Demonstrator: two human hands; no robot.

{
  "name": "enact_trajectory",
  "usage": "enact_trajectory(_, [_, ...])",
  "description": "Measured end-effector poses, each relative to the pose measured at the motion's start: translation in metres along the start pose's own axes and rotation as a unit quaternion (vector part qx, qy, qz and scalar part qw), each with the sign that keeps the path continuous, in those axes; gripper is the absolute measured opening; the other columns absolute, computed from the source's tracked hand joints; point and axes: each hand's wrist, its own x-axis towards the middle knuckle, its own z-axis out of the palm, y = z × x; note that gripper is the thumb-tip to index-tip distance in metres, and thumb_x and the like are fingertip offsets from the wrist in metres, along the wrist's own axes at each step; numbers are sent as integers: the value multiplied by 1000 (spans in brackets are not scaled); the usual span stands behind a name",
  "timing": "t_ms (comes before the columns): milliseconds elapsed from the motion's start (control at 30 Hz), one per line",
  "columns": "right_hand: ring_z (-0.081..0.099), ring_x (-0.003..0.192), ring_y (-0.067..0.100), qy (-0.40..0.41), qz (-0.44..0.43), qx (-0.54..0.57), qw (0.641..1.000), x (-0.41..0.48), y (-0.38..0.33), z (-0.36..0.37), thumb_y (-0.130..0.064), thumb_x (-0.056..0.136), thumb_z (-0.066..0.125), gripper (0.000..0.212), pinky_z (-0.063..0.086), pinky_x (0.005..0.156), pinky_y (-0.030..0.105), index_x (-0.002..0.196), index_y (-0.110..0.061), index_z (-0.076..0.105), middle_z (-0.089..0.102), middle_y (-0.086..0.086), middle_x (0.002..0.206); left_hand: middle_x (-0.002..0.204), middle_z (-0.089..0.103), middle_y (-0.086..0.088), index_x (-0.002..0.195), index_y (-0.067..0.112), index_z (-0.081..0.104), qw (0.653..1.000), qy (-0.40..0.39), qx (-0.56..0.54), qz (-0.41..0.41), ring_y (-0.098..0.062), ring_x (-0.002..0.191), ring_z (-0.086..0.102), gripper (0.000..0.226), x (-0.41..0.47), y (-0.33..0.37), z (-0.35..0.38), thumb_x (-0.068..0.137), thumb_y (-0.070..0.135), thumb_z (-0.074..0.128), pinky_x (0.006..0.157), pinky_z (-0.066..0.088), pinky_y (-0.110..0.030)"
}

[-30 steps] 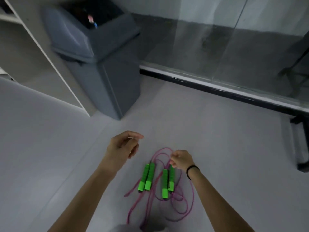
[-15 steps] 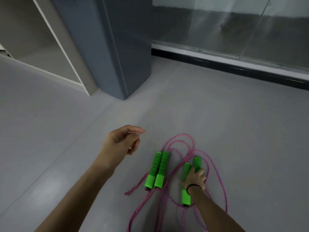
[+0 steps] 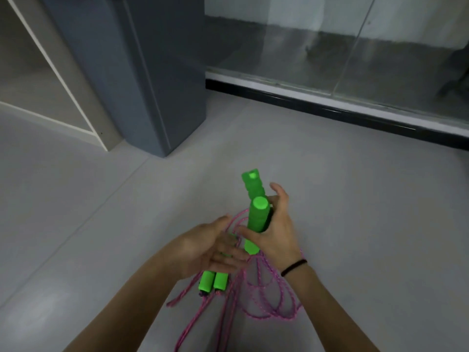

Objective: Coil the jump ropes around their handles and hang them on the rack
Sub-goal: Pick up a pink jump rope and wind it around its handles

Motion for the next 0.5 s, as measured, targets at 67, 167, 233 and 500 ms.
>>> enact_trajectory(67, [55, 97, 12, -11, -63, -59, 996, -8, -20, 0, -40, 59, 80, 90, 47, 79, 30, 130, -28, 25, 48, -13, 112, 94, 67, -17, 99, 3, 63, 997, -46, -53, -10, -27, 82, 66, 62, 5, -1, 2, 92, 55, 31, 77, 55, -36])
enact_trajectory(167, [52, 94, 11, -53, -136, -109, 983, -18, -37, -3, -51, 59, 70, 83, 47, 73, 31, 126, -34, 23, 40, -14, 109, 95, 59, -17, 92, 3, 67, 980, -107, -167, -2, -26, 79, 63, 54, 1, 3, 4, 92, 46, 35, 71, 57, -38])
enact_trajectory(233, [50, 94, 10, -89, -178, -141, 970, -21, -40, -7, -50, 57, 70, 86, 44, 77, 31, 127, -31, 25, 40, -12, 107, 93, 67, -16, 94, 3, 66, 976, -128, -178, 8, -25, 78, 66, 38, -5, 5, 5, 85, 33, 44, 72, 56, -36])
enact_trajectory(500, [46, 120, 7, -286, -156, -67, 943, -12, -51, -34, -24, 68, 78, 86, 41, 102, 30, 138, -22, 28, 46, -5, 132, 67, 68, -10, 88, 4, 61, 978, -113, -174, 12, -16, 51, 64, 20, -9, -2, 7, 88, 16, 45, 53, 56, -28])
